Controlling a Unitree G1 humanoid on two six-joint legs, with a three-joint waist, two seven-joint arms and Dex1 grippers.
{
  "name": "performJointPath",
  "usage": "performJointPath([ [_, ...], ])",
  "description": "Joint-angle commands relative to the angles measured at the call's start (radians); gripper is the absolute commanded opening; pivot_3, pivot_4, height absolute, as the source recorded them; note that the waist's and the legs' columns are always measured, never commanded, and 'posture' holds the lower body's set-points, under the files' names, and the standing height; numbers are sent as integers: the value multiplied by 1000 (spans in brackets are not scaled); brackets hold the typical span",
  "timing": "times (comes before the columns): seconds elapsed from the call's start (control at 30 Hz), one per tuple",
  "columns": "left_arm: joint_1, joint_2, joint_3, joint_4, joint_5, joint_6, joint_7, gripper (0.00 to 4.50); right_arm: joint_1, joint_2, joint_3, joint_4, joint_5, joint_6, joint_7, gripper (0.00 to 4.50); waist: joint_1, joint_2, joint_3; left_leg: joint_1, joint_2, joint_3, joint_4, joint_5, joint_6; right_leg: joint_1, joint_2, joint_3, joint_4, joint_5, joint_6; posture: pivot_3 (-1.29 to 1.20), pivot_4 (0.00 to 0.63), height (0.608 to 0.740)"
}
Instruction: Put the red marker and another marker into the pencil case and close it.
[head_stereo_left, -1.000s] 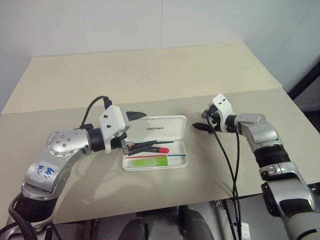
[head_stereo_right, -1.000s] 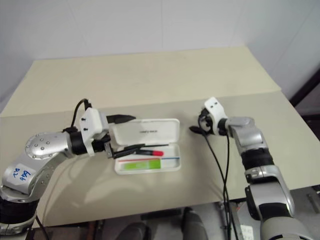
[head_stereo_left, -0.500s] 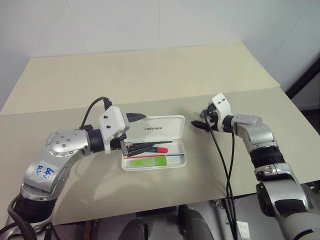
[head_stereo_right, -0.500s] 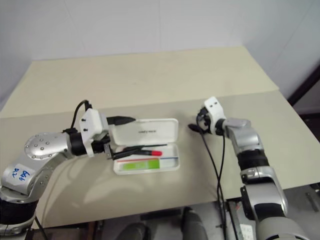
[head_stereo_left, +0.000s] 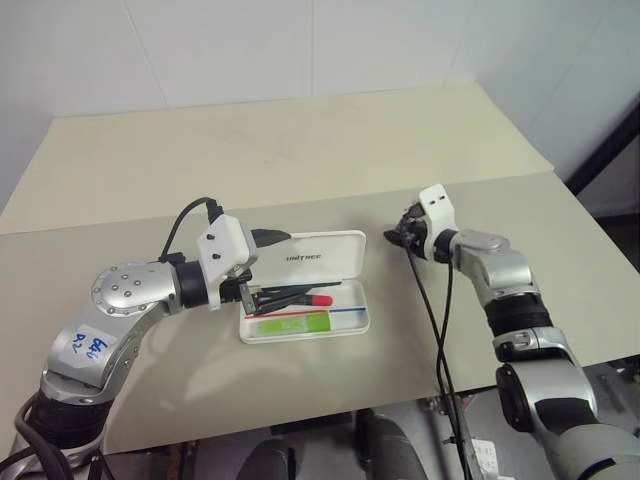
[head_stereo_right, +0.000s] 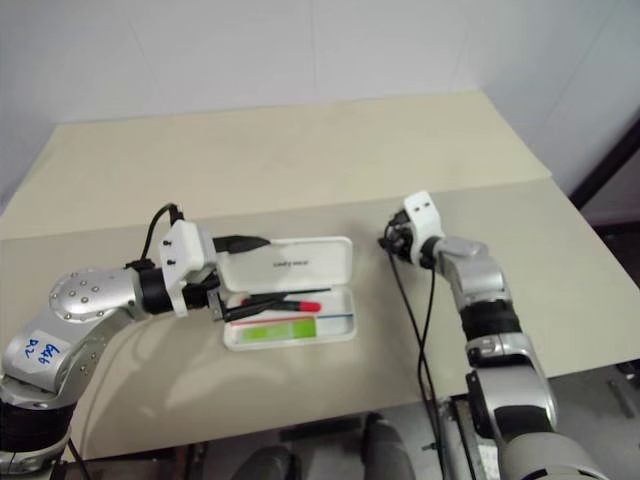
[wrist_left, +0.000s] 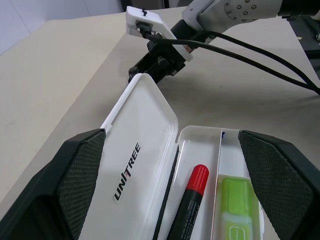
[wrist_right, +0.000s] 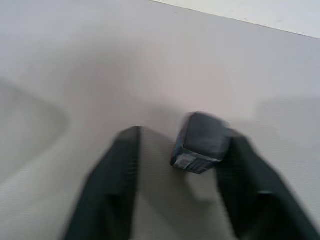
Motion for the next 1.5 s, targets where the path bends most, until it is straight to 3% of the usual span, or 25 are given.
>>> performJointPath([
  [0.03, -5, 9, 31, -34, -4, -13, 5, 4500, 8, 0, -16, -25, 5, 4, -8, 701, 0, 0, 0, 0, 0, 0, 0, 0, 0, 0, 0, 0, 0, 0, 0, 0, 150, 740],
  [0.07, -6, 9, 31, -32, -4, -13, 4, 4500, 8, 0, -16, -24, 3, 4, -12, 438, 0, 0, 0, 0, 0, 0, 0, 0, 0, 0, 0, 0, 0, 0, 0, 0, 150, 740],
  [0.27, -9, 9, 30, -30, -4, -13, 3, 4500, 24, -28, -9, -42, 1, 1, 19, 429, 1, 0, 0, 0, 0, 0, 0, 0, 0, 0, 0, 0, 0, 0, 0, 0, 150, 740],
  [0.67, 20, 4, 23, -34, 0, -23, 1, 4500, 97, -235, -18, -241, 25, 128, 152, 429, 3, 0, 0, 0, 0, 0, 0, 0, 0, 0, 0, 0, 0, 0, 0, 0, 150, 740],
  [0.83, 15, -3, 12, -13, 0, -36, -11, 4500, 185, -313, -64, -533, 132, 343, 200, 429, 6, 0, 0, 0, 0, 0, 0, 0, 0, 0, 0, 0, 0, 0, 0, 0, 150, 740],
  [1.07, -1, -22, -16, 30, 5, -64, -36, 4500, 285, -340, -169, -881, 347, 599, 217, 429, 14, 0, 0, 0, 0, 1, 0, 0, 1, 0, 0, 1, 0, 1, 0, 0, 150, 740],
  [1.23, -12, -33, -32, 59, 14, -85, -50, 4500, 329, -350, -208, -980, 465, 642, 244, 429, 30, 0, 0, 0, 0, 1, 1, -1, 1, 0, 0, 1, -1, 1, 1, 0, 150, 740],
  [1.5, 4, -27, -15, 57, 10, -93, -55, 4500, 374, -390, -146, -1000, 531, 548, 330, 429, 40, 0, 0, 0, -1, 2, 1, -2, 3, 1, 0, 1, -2, 1, 1, 0, 150, 740],
])
